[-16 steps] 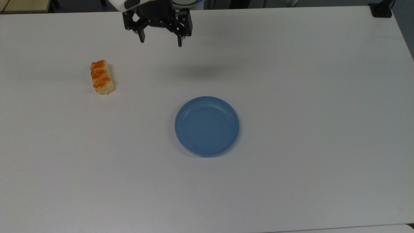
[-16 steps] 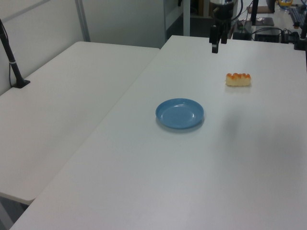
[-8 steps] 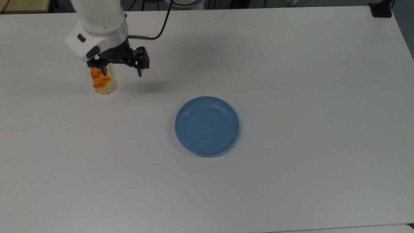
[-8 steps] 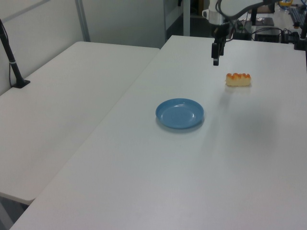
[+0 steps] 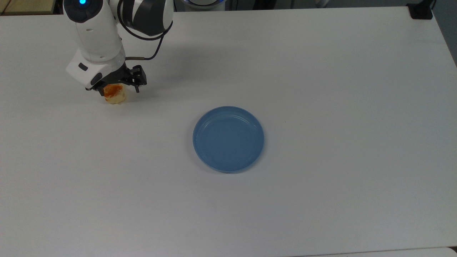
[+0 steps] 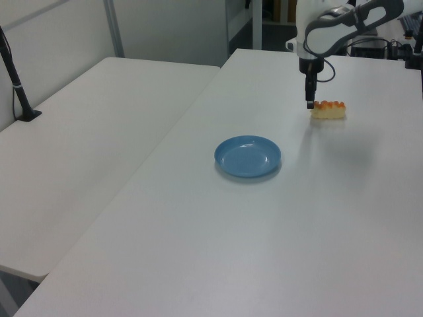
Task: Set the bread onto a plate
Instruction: 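Lower the gripper onto the bread roll and close it, then lift the bread roll and carry it over the blue plate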
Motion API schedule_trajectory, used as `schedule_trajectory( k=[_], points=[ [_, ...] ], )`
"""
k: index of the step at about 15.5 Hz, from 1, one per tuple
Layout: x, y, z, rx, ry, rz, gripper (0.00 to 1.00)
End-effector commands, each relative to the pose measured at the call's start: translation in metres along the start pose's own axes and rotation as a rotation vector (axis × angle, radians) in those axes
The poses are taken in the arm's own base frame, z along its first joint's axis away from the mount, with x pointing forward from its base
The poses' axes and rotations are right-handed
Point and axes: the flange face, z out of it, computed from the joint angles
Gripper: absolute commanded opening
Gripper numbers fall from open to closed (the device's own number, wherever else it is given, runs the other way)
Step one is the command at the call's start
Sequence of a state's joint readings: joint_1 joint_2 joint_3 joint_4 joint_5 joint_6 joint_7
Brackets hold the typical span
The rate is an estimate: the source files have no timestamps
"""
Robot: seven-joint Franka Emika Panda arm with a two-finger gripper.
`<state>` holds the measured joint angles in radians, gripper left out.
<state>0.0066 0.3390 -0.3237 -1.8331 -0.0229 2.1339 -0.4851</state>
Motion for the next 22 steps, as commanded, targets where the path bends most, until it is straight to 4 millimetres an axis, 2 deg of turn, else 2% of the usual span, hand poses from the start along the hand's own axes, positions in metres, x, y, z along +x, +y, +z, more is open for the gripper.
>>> schedule_trajectory(
  k=[1,5,6,7,8,9,11,12,13,14,17,19,21,22],
  points=[
    [-0.021,0.011,0.020,-0.027,-0.014,-0.096,1.00],
    [-0.038,0.027,0.041,-0.033,-0.032,-0.126,0.99],
    [-0.041,0.031,0.047,-0.032,-0.042,-0.135,0.94],
    [-0.044,0.032,0.052,-0.030,-0.052,-0.145,0.86],
    [-0.046,0.032,0.055,-0.029,-0.058,-0.149,0.75],
    [-0.047,0.035,0.054,-0.030,-0.058,-0.144,0.58],
    [-0.045,0.031,0.050,-0.028,-0.056,-0.138,0.34],
    [-0.044,0.030,0.047,-0.023,-0.047,-0.115,0.27],
    [-0.040,0.028,0.042,-0.023,-0.035,-0.081,0.26],
    [-0.032,0.021,0.034,-0.024,-0.017,-0.050,0.26],
    [0.004,-0.008,-0.013,0.031,0.083,0.021,0.27],
    [0.034,-0.042,-0.044,0.101,0.147,0.065,0.28],
    [0.057,-0.077,-0.067,0.123,0.190,0.102,0.32],
    [0.068,-0.101,-0.076,0.134,0.204,0.110,0.35]
  ],
)
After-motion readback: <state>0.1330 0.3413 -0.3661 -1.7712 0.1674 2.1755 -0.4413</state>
